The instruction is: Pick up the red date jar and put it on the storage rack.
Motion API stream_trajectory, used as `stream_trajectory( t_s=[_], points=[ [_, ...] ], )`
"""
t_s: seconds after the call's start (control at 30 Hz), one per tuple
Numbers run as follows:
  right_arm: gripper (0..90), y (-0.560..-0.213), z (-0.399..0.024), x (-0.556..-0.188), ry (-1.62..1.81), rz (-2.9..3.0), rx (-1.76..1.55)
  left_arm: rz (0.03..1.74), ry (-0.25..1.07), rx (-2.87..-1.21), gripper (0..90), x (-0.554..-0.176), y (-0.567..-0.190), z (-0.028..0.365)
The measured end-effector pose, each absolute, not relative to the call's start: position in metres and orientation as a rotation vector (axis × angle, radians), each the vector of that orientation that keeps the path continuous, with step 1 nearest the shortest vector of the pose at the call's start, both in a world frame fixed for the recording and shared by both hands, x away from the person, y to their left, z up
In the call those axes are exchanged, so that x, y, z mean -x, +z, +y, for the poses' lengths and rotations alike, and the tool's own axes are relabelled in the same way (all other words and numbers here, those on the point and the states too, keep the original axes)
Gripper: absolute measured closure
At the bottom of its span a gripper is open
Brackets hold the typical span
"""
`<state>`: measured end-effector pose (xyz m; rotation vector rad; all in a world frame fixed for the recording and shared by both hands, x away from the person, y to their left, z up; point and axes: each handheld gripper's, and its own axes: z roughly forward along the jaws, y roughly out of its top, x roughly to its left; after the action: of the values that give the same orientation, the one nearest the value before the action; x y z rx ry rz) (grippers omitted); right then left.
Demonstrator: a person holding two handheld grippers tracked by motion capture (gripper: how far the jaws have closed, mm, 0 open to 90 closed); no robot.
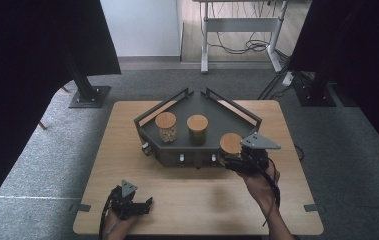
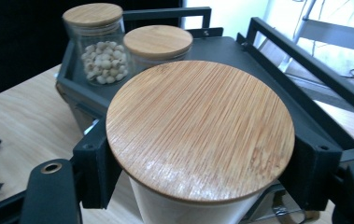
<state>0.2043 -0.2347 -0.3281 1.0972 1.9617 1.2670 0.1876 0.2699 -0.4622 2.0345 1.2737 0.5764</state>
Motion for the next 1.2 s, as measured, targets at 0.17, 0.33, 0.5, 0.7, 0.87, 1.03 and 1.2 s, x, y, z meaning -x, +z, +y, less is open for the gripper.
stream_trajectory(
  t_s=[0.17, 0.33, 0.5, 0.7, 0.87, 1.03, 1.2],
  points=[
    [24.7, -0.325, -0.233, -0.21, 1.252, 1.953, -1.101, 1.274, 0.577, -2.034, 2.5, -0.188, -0.462, 0.27],
    [24.6, -0.323, -0.23, -0.217, 1.237, 1.948, -1.106, 1.274, 0.576, -2.034, 2.5, -0.188, -0.462, 0.27],
    [24.7, -0.321, -0.228, -0.223, 1.225, 1.935, -1.111, 1.274, 0.576, -2.035, 2.5, -0.188, -0.462, 0.27],
    [24.6, -0.32, -0.227, -0.23, 1.23, 1.921, -1.117, 1.272, 0.575, -2.036, 2.5, -0.188, -0.462, 0.27],
    [24.7, -0.319, -0.223, -0.238, 1.223, 1.919, -1.118, 1.27, 0.576, -2.035, 2.5, -0.188, -0.462, 0.27],
    [24.7, -0.318, -0.22, -0.245, 1.211, 1.913, -1.122, 1.27, 0.576, -2.036, 2.5, -0.188, -0.462, 0.27],
    [24.7, -0.319, -0.218, -0.252, 1.202, 1.909, -1.127, 1.268, 0.574, -2.037, 2.6, -0.188, -0.462, 0.271]
  ],
)
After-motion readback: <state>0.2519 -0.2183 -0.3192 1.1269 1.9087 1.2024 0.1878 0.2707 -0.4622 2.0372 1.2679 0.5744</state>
